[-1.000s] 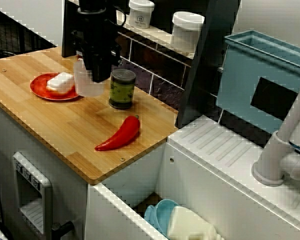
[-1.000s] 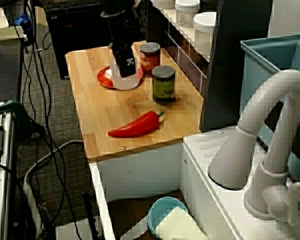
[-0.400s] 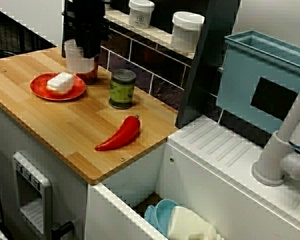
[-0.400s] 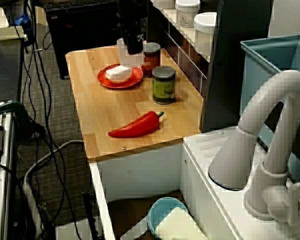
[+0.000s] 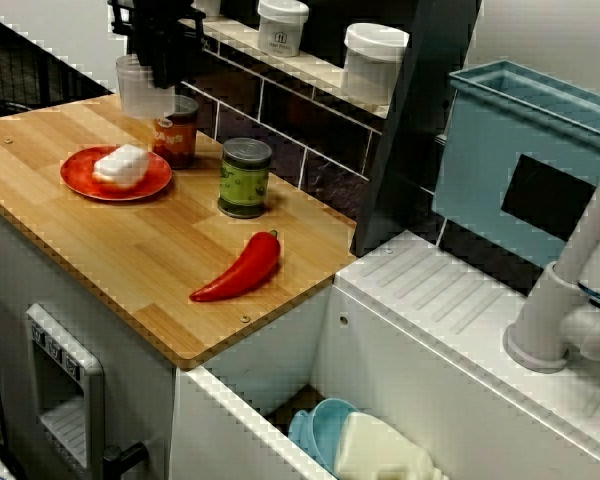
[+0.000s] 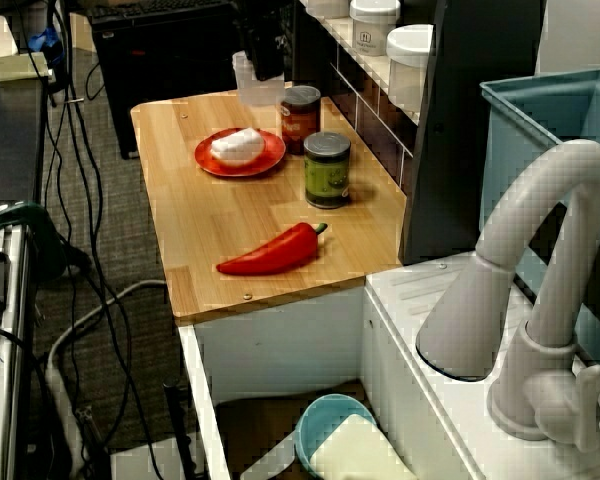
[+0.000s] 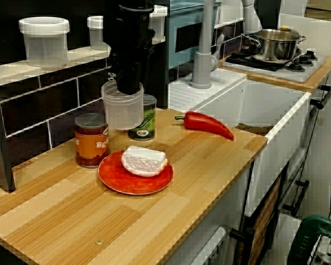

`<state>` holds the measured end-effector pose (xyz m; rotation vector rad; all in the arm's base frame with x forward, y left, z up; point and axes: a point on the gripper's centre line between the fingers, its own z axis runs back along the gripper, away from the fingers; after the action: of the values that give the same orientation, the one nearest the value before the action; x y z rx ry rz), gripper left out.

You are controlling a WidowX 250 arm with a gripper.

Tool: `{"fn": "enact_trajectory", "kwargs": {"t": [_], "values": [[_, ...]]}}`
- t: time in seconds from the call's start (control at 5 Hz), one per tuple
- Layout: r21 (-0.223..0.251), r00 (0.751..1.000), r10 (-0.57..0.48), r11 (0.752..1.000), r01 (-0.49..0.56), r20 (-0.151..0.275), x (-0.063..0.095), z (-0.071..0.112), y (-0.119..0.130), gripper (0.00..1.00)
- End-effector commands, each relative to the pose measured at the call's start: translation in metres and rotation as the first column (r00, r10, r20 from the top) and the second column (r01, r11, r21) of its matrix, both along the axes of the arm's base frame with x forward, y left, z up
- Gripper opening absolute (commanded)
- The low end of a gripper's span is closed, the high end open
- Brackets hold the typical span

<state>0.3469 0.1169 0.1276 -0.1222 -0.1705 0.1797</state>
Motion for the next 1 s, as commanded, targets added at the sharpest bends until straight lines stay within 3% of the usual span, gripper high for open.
{"fn": "enact_trajectory", "kwargs": {"t": [0.0,0.2,0.8], "values": [[0.025,0.997,0.033,0.999,-0.035,0.063,0.004,0.021,0.040,0.00],[0.022,0.998,0.041,0.999,-0.043,0.054,0.005,0.020,0.054,0.00],[0.049,0.995,0.053,0.997,-0.057,0.081,0.001,0.007,0.080,0.00]]}}
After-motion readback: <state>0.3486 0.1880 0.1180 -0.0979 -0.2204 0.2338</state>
